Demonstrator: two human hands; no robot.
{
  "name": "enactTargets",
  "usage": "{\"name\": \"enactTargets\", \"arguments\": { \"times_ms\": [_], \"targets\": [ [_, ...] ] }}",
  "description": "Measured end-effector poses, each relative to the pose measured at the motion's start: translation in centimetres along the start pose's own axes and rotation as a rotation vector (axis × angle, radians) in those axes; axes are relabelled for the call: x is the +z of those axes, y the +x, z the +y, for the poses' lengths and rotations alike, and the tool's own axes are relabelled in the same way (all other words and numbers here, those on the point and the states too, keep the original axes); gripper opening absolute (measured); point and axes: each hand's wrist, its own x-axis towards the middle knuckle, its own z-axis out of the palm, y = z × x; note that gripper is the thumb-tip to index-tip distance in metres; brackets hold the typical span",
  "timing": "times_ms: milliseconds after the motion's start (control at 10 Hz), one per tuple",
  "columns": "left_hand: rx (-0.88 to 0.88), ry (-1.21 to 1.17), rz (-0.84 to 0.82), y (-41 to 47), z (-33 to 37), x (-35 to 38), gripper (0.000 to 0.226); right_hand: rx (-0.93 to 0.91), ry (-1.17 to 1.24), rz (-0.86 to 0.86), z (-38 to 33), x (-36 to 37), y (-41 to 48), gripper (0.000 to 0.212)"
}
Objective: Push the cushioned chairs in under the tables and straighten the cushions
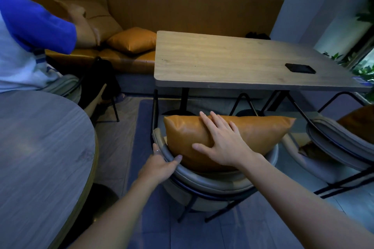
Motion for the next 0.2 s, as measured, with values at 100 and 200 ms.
{"name": "enactTargets", "arguments": {
  "times_ms": [100, 200],
  "targets": [
    [0.09, 0.447, 0.05, -2.0, 3.7, -4.0, 0.061, 0.053, 0.025, -0.054, -0.2, -3.9, -0.3, 0.078],
    [0.208, 0.691, 0.175, -5.1, 8.7, -8.0, 0.03, 0.132, 0.016, -0.205, -0.5, -9.1, -1.0, 0.077]
  ]
}}
